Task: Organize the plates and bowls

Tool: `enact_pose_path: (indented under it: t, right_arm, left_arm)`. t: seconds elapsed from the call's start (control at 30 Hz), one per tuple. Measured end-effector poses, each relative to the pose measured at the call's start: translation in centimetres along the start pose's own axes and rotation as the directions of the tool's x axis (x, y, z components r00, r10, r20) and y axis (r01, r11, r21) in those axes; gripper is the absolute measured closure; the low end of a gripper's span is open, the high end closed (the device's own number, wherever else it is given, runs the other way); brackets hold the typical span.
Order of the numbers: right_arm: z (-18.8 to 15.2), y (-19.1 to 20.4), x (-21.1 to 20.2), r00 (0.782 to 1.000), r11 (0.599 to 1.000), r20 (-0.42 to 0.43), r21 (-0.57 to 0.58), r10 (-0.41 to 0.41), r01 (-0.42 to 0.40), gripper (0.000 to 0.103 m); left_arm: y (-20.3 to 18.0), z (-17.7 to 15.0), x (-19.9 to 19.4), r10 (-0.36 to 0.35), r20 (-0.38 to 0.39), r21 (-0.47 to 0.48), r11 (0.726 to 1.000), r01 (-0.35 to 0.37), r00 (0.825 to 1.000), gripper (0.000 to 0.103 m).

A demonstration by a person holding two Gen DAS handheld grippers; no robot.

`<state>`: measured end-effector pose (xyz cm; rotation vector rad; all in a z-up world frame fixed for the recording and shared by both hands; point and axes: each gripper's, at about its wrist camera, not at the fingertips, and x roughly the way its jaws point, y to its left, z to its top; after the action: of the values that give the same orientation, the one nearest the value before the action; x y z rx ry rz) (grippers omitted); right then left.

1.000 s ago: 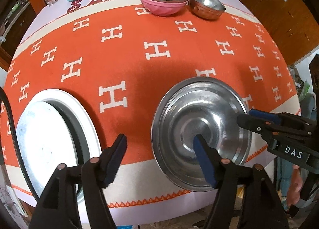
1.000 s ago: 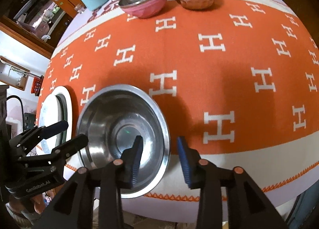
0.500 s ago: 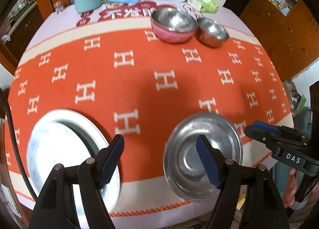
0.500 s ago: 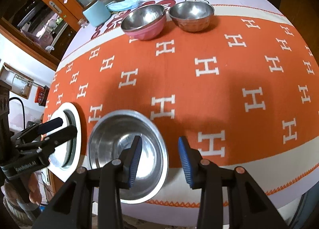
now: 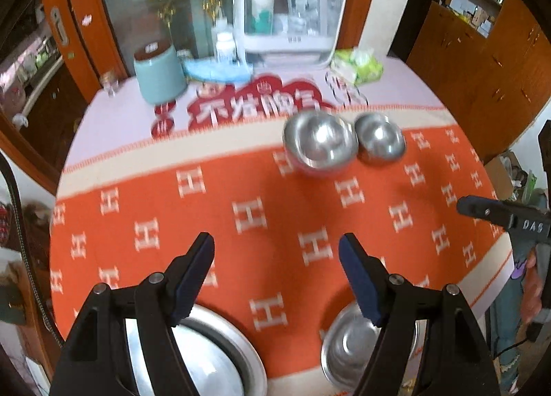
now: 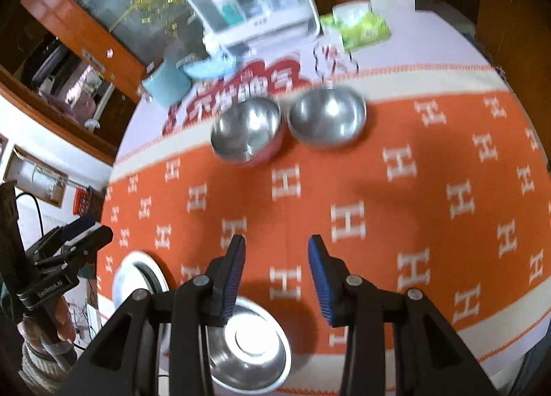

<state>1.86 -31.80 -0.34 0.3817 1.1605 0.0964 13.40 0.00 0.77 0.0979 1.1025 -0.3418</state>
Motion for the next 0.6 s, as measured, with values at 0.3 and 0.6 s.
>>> enact_pose_path:
  t: [0.3,0.6]
  right_arm:
    - [8.6,0.4,0.7,1.000,1.000,0.011,0.018,-0.006,0.006,0.065]
    - [10.7,-1.5,9.6,0.985,0.960,-0.101,0.257,0.140,-0.110,0.065]
  left_arm:
    - [1.0,9.1,1.7,0.013,0.087,-0.003,1.000,-0.013,0.996,0.021]
    - [1.7,13.0,12.7,-0.070,-0.063,-0.083,0.994,0.065,0.996,0.021]
